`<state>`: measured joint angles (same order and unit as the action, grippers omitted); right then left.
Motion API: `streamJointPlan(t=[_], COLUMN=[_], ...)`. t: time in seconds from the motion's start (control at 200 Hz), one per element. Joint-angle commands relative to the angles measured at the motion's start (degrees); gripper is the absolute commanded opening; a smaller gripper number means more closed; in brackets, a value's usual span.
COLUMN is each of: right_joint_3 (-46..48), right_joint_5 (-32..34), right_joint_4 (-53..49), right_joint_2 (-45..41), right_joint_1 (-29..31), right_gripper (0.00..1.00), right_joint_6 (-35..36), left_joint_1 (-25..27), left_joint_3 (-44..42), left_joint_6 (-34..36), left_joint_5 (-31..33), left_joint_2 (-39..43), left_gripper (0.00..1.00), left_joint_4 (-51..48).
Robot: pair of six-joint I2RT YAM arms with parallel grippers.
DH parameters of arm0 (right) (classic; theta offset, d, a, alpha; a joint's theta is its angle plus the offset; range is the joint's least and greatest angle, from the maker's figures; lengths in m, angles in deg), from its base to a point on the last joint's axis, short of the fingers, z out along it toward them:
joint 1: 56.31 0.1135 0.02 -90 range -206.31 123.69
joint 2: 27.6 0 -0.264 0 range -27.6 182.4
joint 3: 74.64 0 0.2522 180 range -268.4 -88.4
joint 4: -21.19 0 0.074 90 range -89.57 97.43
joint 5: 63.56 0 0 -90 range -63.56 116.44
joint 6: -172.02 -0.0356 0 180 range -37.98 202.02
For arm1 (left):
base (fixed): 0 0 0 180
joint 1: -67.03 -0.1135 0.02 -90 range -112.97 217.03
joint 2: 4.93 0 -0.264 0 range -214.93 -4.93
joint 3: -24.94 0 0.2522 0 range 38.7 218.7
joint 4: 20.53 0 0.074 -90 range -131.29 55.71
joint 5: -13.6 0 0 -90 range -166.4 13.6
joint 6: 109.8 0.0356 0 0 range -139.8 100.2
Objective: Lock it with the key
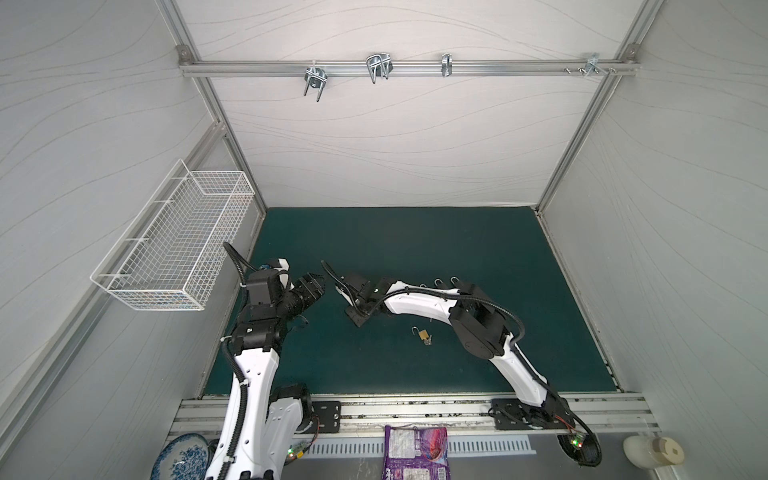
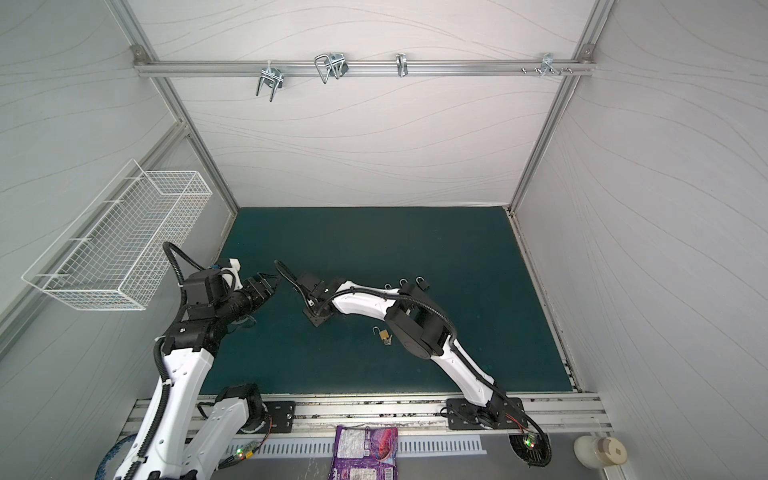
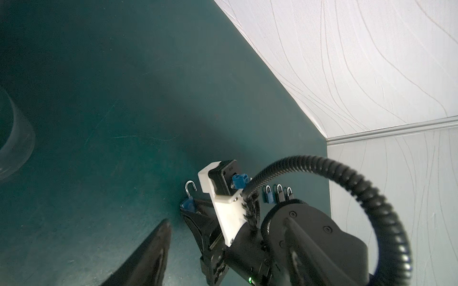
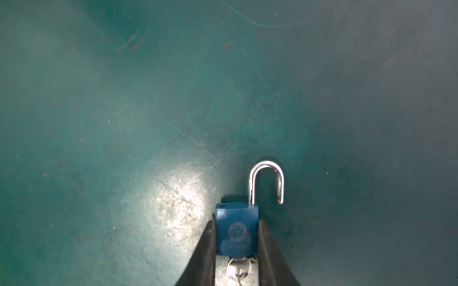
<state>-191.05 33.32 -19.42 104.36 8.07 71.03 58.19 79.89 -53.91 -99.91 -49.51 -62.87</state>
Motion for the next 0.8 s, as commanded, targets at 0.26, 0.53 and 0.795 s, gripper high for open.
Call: streamJointPlan(t=[0.26, 0.53, 0.795], right_joint_3=[21.81, 38.63, 38.38], right_joint_5=[-12.62, -39.84, -62.36], right_joint_4=[9.89, 21.03, 20.00], right_joint_2=[-22.28, -47.19, -57.79], right_joint_1=[-3.82, -17.08, -28.02], right_gripper=[0.06, 0.00, 0.00], right_joint_6=[-0.38, -1.63, -1.70], left_joint_1=[-0.23, 6.04, 22.81], left_joint_3=[3.11, 2.87, 11.39], left_joint_6=[1.54, -4.22, -1.07], left_joint_5=[-7.04, -22.51, -26.39], left_joint_2=[1.08, 0.95, -7.26], left_gripper=[0.75, 0.75, 0.78], left_joint_4=[3.95, 24.91, 35.47])
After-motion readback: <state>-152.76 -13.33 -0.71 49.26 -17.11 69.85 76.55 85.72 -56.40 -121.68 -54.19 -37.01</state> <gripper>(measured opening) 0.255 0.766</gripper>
